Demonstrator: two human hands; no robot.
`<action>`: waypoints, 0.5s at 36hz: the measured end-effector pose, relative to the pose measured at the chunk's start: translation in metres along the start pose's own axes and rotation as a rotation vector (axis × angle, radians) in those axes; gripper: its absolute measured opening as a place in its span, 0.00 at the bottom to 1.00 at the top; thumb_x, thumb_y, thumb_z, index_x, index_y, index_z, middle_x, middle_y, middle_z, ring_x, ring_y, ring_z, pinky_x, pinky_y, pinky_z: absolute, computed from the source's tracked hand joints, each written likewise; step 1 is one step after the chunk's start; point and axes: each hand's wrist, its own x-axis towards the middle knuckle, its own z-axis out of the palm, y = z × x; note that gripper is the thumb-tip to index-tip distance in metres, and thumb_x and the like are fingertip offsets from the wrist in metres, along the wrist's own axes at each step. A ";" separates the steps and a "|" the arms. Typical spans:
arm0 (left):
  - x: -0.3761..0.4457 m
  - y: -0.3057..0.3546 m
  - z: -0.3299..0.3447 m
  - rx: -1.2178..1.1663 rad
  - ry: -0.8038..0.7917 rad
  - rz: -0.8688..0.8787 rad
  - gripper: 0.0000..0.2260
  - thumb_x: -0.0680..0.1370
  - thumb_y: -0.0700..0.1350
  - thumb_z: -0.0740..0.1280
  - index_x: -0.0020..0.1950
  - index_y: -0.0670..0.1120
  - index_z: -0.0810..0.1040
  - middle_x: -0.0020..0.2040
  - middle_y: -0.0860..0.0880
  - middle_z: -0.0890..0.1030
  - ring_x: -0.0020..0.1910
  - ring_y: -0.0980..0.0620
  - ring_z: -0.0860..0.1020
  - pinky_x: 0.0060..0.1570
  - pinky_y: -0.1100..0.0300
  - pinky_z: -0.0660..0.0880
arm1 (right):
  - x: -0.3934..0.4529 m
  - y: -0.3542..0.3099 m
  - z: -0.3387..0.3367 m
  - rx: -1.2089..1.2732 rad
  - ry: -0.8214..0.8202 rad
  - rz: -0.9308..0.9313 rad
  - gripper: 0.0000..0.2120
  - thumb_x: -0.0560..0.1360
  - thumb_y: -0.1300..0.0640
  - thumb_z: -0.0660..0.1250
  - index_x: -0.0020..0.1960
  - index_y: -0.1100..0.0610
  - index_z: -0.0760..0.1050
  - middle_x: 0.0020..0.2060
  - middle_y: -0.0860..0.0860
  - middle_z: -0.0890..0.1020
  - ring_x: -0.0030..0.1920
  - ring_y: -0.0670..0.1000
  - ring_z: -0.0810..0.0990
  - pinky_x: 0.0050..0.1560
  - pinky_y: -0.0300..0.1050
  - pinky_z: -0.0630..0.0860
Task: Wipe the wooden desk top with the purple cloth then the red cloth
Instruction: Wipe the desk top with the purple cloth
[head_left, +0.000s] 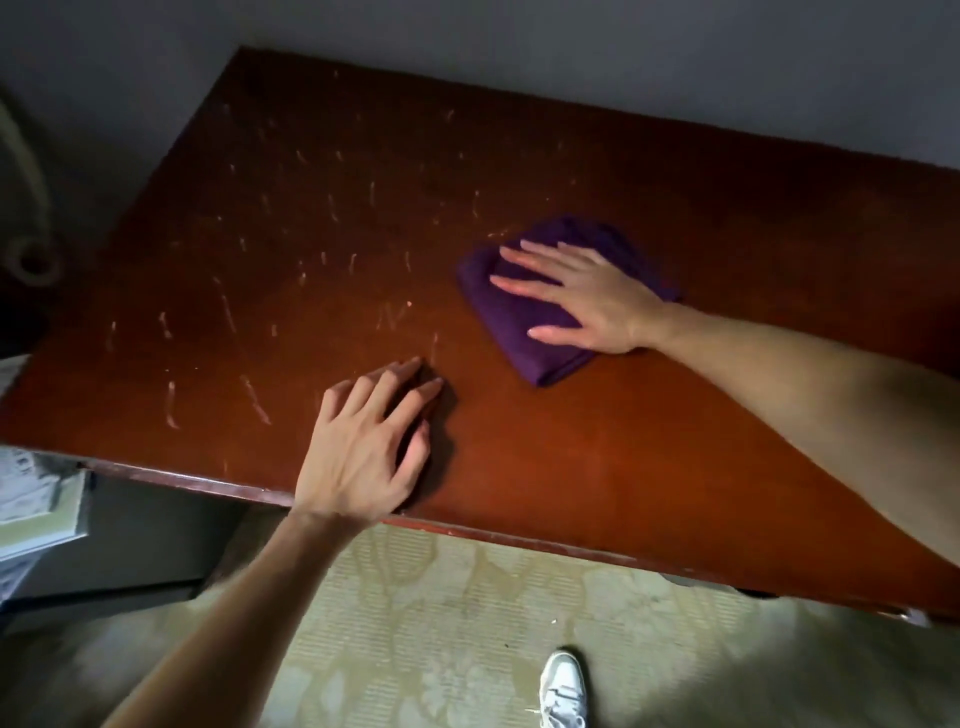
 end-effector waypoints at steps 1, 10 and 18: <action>0.000 -0.001 0.000 -0.002 -0.010 0.000 0.21 0.81 0.53 0.56 0.73 0.52 0.72 0.74 0.50 0.71 0.70 0.47 0.71 0.64 0.48 0.65 | 0.010 0.012 -0.001 0.001 0.001 0.019 0.33 0.81 0.32 0.52 0.83 0.41 0.52 0.84 0.47 0.51 0.83 0.51 0.49 0.80 0.61 0.55; 0.001 -0.004 0.000 -0.019 -0.095 -0.006 0.23 0.80 0.53 0.55 0.75 0.52 0.71 0.76 0.49 0.69 0.73 0.47 0.69 0.63 0.46 0.67 | 0.089 0.105 -0.014 0.080 0.004 0.200 0.36 0.79 0.26 0.42 0.83 0.39 0.51 0.84 0.49 0.54 0.83 0.52 0.51 0.80 0.57 0.50; 0.002 -0.008 0.002 -0.032 -0.071 0.013 0.25 0.79 0.52 0.58 0.76 0.53 0.70 0.78 0.49 0.67 0.74 0.49 0.69 0.64 0.47 0.67 | 0.143 0.132 -0.019 0.185 0.079 0.723 0.34 0.81 0.28 0.46 0.83 0.39 0.49 0.84 0.50 0.51 0.83 0.53 0.48 0.81 0.58 0.45</action>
